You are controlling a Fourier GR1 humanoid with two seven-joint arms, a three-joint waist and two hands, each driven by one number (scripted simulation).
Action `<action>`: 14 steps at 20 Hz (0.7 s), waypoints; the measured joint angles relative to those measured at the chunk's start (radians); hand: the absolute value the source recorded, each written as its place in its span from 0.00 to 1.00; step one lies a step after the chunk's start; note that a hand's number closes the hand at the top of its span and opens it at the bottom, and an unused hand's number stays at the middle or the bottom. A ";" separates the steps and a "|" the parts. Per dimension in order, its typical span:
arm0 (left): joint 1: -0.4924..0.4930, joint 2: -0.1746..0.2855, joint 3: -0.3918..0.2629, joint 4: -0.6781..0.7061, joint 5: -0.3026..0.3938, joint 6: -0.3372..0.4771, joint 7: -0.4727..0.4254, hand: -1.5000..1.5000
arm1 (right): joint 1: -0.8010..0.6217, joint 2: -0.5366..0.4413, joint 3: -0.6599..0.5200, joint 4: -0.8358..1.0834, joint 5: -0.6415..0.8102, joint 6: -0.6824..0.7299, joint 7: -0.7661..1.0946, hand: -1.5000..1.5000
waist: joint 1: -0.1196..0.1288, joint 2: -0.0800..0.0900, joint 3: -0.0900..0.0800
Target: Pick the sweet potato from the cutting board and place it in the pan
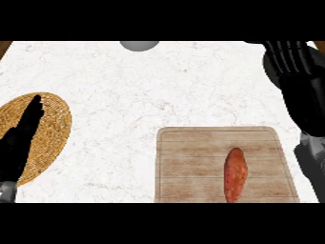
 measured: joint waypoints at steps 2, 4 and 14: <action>-0.012 -0.024 -0.007 0.009 0.018 -0.019 0.000 0.50 | 0.006 -0.006 0.029 -0.004 0.034 0.003 0.029 1.00 | 0.002 0.000 -0.005; -0.025 -0.062 -0.025 0.007 0.060 -0.050 0.006 0.50 | -0.006 -0.020 0.083 0.022 0.089 0.016 0.062 1.00 | 0.009 0.001 -0.010; -0.049 -0.225 -0.093 0.015 0.241 -0.159 0.059 0.50 | 0.068 -0.151 0.241 0.043 0.542 -0.111 0.043 0.00 | -0.001 -0.001 -0.016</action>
